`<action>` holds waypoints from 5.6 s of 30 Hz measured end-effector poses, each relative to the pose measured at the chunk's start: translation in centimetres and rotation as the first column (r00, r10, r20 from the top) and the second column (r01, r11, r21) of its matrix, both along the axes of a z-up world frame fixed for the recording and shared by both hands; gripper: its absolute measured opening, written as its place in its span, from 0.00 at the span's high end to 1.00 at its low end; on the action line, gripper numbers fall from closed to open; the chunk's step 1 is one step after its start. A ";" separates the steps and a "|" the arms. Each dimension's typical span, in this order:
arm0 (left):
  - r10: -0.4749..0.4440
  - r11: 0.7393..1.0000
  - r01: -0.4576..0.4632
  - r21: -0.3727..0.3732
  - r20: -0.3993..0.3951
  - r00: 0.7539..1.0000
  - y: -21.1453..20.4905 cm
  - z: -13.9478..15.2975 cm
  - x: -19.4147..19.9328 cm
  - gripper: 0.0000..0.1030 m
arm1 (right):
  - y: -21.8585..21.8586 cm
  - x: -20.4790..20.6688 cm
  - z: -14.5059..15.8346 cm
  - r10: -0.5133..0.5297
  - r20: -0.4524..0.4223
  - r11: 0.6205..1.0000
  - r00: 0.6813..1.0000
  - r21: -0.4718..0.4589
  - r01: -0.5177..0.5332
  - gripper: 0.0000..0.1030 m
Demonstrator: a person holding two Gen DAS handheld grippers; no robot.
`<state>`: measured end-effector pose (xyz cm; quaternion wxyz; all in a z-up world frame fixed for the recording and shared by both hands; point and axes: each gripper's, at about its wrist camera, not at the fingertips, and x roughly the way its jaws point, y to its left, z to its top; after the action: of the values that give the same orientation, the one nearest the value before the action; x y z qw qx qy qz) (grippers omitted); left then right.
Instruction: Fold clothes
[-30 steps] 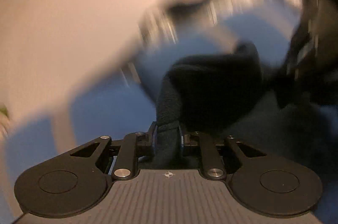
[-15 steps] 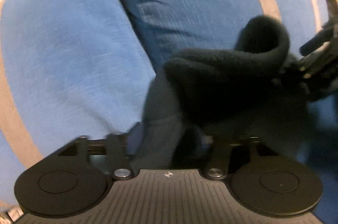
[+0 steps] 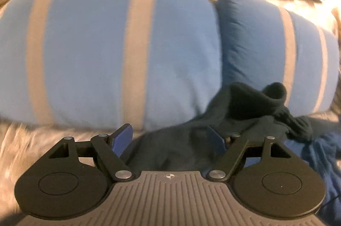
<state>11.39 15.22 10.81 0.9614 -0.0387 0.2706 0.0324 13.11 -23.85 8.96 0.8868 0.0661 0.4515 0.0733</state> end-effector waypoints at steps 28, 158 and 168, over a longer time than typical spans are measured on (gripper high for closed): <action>-0.007 0.950 -0.053 -0.308 -0.193 0.981 8.3 -6.5 -12.7 0.26 | 2.3 -4.9 -1.5 0.112 0.065 0.987 0.992 -0.125 -0.103 0.00; 0.317 0.941 -0.263 -0.211 0.284 0.905 23.2 12.4 -30.0 0.87 | 12.6 -12.6 3.6 0.604 0.368 0.791 0.707 -0.175 -0.586 0.00; 0.260 0.960 -0.279 -0.029 0.464 0.847 20.3 22.1 -22.3 0.88 | 25.6 -8.8 1.2 0.653 0.377 0.757 0.656 -0.318 -0.571 0.00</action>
<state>-10.92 35.57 32.92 0.9845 -0.0636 0.0243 0.1619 4.30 1.80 10.16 0.8929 -0.1864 0.2245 0.3429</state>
